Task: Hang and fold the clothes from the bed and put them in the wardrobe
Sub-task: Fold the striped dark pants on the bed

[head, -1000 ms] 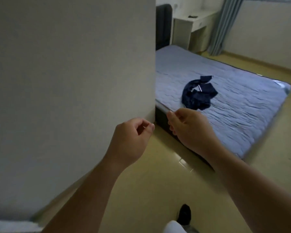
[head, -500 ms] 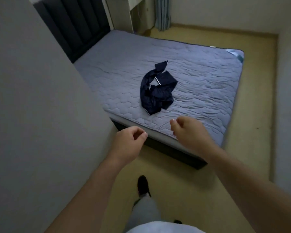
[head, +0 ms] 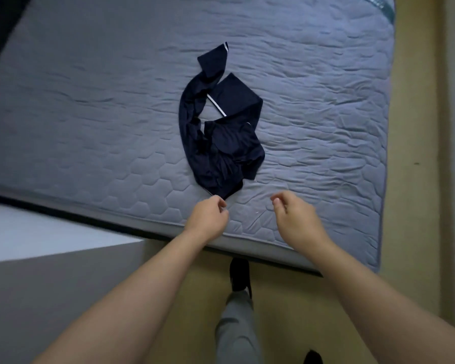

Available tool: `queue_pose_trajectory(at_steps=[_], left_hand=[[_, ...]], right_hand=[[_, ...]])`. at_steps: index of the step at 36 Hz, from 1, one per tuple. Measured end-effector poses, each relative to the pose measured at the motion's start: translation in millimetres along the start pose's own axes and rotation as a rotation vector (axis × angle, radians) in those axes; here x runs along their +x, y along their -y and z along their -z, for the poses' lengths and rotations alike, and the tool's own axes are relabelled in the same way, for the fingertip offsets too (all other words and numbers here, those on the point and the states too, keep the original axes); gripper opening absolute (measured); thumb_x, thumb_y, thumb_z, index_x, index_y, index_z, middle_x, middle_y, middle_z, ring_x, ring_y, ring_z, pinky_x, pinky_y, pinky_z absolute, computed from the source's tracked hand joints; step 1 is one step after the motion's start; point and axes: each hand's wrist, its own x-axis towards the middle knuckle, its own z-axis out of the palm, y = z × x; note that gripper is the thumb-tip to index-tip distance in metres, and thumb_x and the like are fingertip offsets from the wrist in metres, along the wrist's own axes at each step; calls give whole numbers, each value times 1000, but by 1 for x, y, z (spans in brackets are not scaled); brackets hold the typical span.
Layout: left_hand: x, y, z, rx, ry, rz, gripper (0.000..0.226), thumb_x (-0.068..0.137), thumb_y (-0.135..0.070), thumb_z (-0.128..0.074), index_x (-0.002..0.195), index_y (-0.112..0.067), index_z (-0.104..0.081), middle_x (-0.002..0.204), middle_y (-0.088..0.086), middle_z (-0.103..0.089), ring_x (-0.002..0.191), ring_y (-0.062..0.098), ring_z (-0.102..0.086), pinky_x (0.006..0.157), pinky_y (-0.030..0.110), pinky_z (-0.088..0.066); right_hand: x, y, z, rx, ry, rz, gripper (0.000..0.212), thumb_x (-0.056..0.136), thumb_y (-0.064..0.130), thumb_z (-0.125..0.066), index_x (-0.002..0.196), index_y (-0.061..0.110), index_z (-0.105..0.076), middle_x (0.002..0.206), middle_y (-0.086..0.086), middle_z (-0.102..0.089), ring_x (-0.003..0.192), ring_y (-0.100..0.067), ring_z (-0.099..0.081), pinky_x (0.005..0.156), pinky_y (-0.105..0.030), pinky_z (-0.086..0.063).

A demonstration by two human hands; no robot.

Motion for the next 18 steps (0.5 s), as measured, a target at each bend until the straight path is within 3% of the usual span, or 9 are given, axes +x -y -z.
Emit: queue_pose_trajectory(at_steps=[5,8,13,16,18], left_hand=[[114,14,-30,189,168,-28,33,99,-27,-53,130,-16,-57,133,10,-53,115,28,-56,96,38,-49],[165,22,-56,248,226,-38,33,100,-25,-52,132,-21,-57,140,10,-42,122,29,-47,100,39,-46],[221,40,-92,385,344,-19,53,95,-23,-55,145,-37,-46,166,5,-3,148,32,-10,115,46,-30],[242,54,-108,511,419,-43,66,95,-27,-57,153,-41,-29,165,2,22,152,34,14,121,52,-15],[252,64,-114,572,456,-58,73,96,-26,-54,158,-34,-17,164,0,24,151,32,19,122,55,-8]], right_hand=[[80,-6,-39,20,22,-111,34,108,32,-37,131,18,-58,123,-5,-65,113,-26,-59,88,-35,-46],[117,-15,-63,23,43,-144,35,108,31,-36,132,16,-56,121,-7,-65,111,-27,-58,83,-32,-42],[160,-31,-96,5,65,-207,34,108,31,-36,130,16,-57,118,-8,-66,110,-27,-58,77,-30,-36],[174,-39,-109,-7,82,-225,33,108,31,-36,127,15,-58,115,-8,-66,108,-28,-59,75,-30,-35],[179,-42,-115,-15,93,-237,32,108,31,-37,126,15,-58,116,-8,-66,109,-29,-59,76,-29,-35]])
